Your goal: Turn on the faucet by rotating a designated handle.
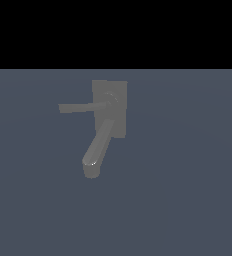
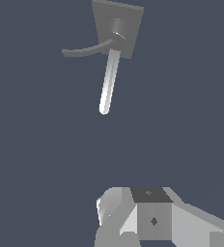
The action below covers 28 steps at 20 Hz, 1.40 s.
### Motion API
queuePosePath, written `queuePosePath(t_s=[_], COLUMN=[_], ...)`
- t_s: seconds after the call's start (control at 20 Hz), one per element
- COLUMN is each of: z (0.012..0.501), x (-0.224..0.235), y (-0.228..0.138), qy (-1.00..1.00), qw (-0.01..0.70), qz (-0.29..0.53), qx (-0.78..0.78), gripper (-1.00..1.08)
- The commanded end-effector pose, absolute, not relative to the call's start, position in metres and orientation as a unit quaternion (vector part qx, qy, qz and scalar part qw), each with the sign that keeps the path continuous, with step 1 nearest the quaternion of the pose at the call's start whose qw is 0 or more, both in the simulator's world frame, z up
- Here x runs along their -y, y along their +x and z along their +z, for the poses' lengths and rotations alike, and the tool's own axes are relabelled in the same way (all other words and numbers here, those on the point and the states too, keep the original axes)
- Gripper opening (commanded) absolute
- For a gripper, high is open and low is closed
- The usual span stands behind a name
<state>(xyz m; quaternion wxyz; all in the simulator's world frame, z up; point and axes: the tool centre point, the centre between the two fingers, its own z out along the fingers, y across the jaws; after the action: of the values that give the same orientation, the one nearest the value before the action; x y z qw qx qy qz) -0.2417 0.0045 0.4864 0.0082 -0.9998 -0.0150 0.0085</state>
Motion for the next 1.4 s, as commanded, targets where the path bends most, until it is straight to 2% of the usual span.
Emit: queuePosePath(t_s=[0.0,0.3,0.6,0.85,1.35], z=[0.486,0.492,0.511,0.539,0.624], x=[-0.004,-0.002,0.005,0.011,0.002], y=[-0.242,-0.240,-0.236,-0.231,-0.228], qy=[-1.000,-1.000,-0.997,-0.985,-0.912], qw=[0.008,-0.010,-0.065,-0.139,-0.330], qz=[0.009,-0.005,-0.045,-0.099,-0.239], qx=[0.015,0.010,-0.004,-0.021,-0.052], gripper=[-1.00,-1.00,-1.00,-1.00,-1.00])
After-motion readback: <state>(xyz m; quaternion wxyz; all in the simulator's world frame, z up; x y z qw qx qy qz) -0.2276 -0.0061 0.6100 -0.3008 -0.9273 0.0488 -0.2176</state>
